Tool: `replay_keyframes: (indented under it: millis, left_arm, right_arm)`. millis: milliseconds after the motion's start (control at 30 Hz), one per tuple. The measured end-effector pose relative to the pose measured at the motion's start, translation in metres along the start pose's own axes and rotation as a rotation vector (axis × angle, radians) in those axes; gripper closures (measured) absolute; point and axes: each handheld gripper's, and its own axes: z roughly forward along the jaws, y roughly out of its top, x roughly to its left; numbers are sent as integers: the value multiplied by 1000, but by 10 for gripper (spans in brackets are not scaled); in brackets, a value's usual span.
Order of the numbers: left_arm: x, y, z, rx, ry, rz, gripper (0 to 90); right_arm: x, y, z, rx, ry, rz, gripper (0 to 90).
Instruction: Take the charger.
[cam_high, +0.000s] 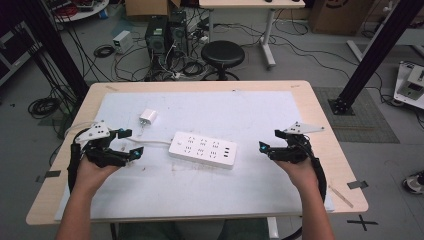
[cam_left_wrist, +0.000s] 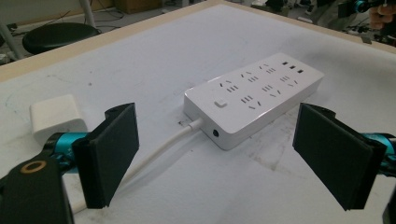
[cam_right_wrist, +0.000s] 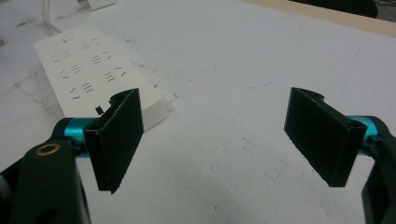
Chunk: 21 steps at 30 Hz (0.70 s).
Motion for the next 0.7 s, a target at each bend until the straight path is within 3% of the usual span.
replay_keyframes:
  millis: [400, 700]
  left_arm:
    - [5, -1, 7, 26, 38, -19, 144]
    - [10, 6, 15, 46, 50, -26, 144]
  right_arm:
    - [1, -4, 8, 32, -1, 2, 200]
    - [-1, -7, 4, 14, 2, 24, 200]
